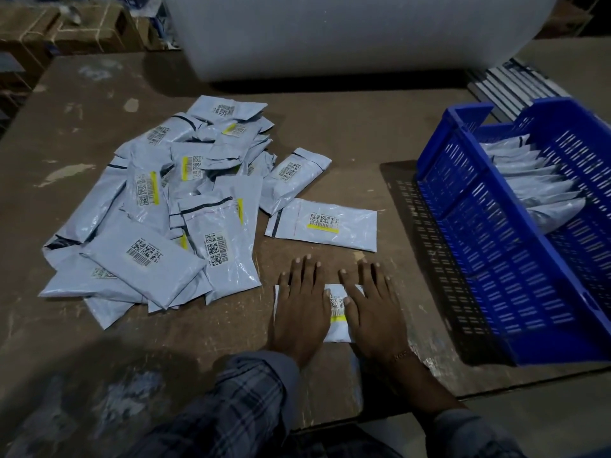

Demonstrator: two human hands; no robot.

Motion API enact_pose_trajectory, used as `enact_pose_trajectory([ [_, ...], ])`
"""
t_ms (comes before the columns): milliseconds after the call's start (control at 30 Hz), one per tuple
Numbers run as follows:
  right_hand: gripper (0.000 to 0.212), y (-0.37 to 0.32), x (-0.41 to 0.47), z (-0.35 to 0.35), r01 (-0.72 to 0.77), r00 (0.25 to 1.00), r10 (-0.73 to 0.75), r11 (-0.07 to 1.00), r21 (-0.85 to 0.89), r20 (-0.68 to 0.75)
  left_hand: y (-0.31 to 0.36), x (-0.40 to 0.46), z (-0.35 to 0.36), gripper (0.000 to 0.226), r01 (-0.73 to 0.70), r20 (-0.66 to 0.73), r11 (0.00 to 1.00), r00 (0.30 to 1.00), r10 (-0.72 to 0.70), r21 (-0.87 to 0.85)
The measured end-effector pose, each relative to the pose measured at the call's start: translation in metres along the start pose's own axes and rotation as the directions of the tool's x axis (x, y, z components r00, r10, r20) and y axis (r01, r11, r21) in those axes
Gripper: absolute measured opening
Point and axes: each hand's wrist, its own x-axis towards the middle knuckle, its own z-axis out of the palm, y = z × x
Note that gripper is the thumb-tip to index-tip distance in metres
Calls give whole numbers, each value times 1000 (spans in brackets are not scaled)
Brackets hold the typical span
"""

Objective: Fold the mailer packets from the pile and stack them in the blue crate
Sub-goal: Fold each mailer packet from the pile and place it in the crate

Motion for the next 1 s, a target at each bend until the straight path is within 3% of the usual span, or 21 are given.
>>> enact_pose_trajectory([
  [100,56,-4,-1,-1,-51,999,51,999,2,-5,-2,-1,-4,58,-33,-62,998,998,29,-53],
  [333,59,-15,-18,3,-93,996,93,994,-49,7,0,1,-1,59,34,-37,998,999,-36,-50],
  [533,61,-6,2,1,-60,996,62,998,-27,61,-14,-17,-2,64,-278,-1,960,961,278,33],
  [600,61,-7,-1,1,-70,996,72,997,-38,54,-22,-18,-2,63,-290,-3,957,957,290,16],
  [767,59,-19,-31,4,-66,998,67,996,-64,13,-17,-16,-3,66,-146,21,989,989,146,-18],
  [900,57,-14,-20,5,-71,997,72,997,-34,30,-10,-32,-13,61,-275,-56,958,958,280,82],
  [1000,57,-9,-10,3,-18,999,19,1000,-21,40,-16,-36,-16,61,-346,-37,932,935,352,112],
])
